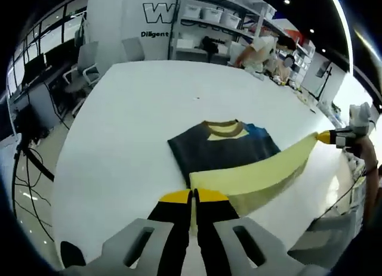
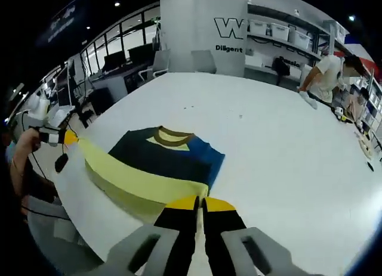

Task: Fold the garment on the visible template until the final outline fits inside the template.

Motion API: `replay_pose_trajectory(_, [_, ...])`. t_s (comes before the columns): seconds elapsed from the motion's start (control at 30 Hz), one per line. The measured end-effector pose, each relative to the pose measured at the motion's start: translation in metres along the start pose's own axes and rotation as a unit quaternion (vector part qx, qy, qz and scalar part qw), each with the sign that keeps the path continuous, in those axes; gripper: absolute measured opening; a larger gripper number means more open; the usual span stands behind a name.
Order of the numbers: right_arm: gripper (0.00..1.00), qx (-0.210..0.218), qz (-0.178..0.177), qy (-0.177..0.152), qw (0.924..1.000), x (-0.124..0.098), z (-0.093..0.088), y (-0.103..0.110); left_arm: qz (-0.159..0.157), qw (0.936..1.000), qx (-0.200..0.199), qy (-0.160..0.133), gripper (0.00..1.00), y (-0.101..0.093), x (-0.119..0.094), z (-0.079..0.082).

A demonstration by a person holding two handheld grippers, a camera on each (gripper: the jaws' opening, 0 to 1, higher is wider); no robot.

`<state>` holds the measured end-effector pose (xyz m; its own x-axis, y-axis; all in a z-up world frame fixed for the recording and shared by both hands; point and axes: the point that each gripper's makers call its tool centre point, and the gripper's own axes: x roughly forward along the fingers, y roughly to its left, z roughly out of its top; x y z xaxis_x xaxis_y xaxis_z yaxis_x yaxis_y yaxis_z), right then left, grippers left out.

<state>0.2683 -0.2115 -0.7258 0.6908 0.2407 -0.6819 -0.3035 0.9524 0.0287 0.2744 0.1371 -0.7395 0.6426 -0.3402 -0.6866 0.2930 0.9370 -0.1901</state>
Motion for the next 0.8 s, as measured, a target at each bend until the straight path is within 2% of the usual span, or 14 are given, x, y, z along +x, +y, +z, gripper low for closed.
replay_pose_trajectory(0.07, [0.00,-0.003,-0.005,-0.005,1.0000,0.003,0.008,-0.002,-0.007,0.9999,-0.006,-0.011,0.00,-0.001,0.003,0.014])
replay_pose_trajectory(0.17, [0.00,0.003,-0.007,-0.017,0.9998,0.008,0.020,-0.003,0.000,0.9998,-0.003,-0.018,0.00,0.002,0.009,0.027])
replay_pose_trajectory(0.23, [0.00,0.009,-0.012,-0.025,0.9996,0.012,0.029,-0.005,0.010,0.9997,0.002,-0.021,0.00,0.008,0.013,0.034])
replay_pose_trajectory(0.37, [0.00,0.004,-0.013,-0.030,0.9995,0.020,0.041,-0.007,0.012,0.9994,-0.003,-0.033,0.00,0.015,0.021,0.047])
replay_pose_trajectory(0.5, [0.00,0.017,-0.014,-0.037,0.9991,0.029,0.052,-0.011,0.019,0.9991,-0.005,-0.038,0.00,0.022,0.029,0.054])
replay_pose_trajectory(0.63, [0.00,0.022,-0.031,-0.039,0.9985,0.039,0.057,-0.016,0.022,0.9984,-0.003,-0.053,0.00,0.030,0.039,0.065])
replay_pose_trajectory(0.8, [0.00,0.026,-0.049,-0.034,0.9979,0.054,0.061,-0.021,0.012,0.9981,-0.018,-0.058,0.00,0.033,0.054,0.073])
